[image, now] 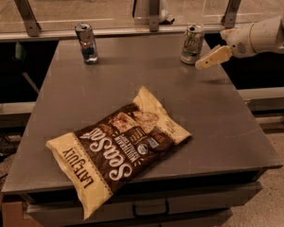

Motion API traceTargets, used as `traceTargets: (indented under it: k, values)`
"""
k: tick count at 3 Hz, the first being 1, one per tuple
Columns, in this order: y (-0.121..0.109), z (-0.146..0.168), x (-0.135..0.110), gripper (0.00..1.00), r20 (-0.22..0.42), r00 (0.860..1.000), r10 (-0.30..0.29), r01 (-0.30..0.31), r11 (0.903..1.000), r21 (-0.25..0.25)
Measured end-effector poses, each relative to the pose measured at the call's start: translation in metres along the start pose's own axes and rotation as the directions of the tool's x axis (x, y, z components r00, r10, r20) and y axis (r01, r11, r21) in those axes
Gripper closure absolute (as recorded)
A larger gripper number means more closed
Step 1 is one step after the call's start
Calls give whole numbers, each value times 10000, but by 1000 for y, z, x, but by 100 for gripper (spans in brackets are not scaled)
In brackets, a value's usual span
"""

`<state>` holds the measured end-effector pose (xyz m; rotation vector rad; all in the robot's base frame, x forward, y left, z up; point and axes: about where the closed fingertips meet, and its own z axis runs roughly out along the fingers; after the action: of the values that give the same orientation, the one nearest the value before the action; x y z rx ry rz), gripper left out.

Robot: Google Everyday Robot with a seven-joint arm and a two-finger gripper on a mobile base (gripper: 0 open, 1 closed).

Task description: Move 7up can near brown chip bag

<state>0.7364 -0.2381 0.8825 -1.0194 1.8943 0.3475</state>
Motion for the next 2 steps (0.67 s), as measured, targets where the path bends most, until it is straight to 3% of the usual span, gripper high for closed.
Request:
traceTargets:
  k: [2]
  values:
    - [-6, 44, -19, 0, 1398, 9887, 538, -458, 9972, -595]
